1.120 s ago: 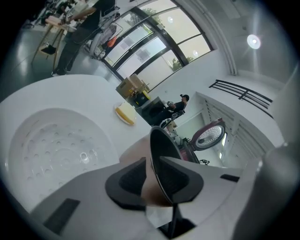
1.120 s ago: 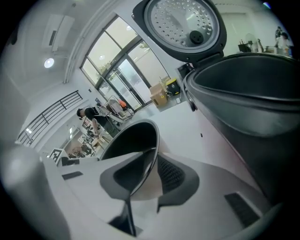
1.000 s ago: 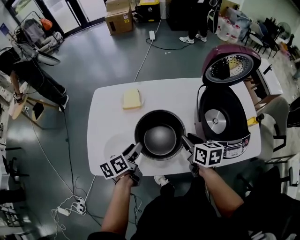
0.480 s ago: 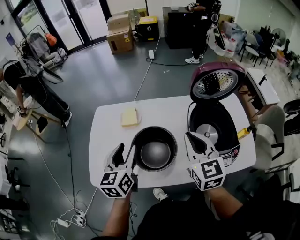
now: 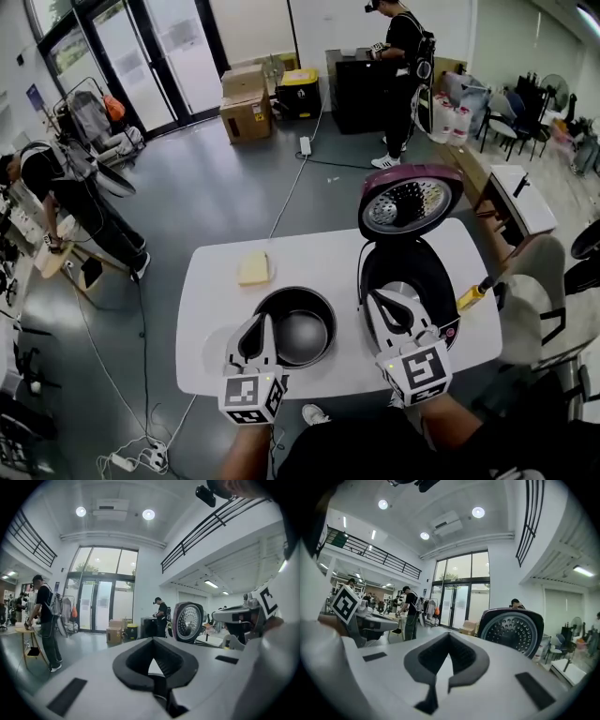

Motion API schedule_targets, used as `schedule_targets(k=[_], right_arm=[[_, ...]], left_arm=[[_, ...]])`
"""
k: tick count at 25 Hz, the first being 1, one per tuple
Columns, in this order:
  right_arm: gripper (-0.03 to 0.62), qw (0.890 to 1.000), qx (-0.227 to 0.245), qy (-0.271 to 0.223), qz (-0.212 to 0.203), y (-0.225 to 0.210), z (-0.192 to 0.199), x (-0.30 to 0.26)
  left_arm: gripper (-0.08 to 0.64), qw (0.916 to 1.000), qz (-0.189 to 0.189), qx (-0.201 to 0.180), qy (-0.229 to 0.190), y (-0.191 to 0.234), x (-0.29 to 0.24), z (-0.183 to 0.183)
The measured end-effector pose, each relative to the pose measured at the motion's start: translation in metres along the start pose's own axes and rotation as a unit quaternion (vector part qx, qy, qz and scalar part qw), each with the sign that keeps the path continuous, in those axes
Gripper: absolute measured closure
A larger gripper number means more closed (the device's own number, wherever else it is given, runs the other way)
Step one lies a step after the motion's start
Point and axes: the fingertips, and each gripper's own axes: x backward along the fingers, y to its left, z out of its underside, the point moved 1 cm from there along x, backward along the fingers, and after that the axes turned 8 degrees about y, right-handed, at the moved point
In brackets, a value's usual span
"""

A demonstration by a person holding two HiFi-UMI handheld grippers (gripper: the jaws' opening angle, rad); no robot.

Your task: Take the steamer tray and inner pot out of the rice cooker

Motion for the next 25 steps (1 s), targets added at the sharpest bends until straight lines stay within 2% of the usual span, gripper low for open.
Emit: schedule_targets(k=[3,8,16,25], right_arm=[[0.595,1.000,0.013,0.001,-0.003,-0.008,0.007,0.003],[0.595,1.000,0.028,-0.003,-0.005,-0.018,0.010,0.009],[0.595,0.999,0.043,-0.007,-0.008,-0.024,-0.001,0.014],[0.595,0.999,0.041,-0.006,-0.008,-0.020,-0.013,0.009]], left_arm=[[0.561,0.9998,0.017,-0.009,-0.009,-0.023,-0.002,-0.002],[0.561,0.9995,0.006,-0.025,-0.016,-0.043,-0.005,-0.004],[0.561,0.9989,0.004,-0.035,-0.032,-0.049,0.000,-0.013],[0.561,0.9985,-0.006,-0.047,-0.025,-0.038,0.000,-0.018]])
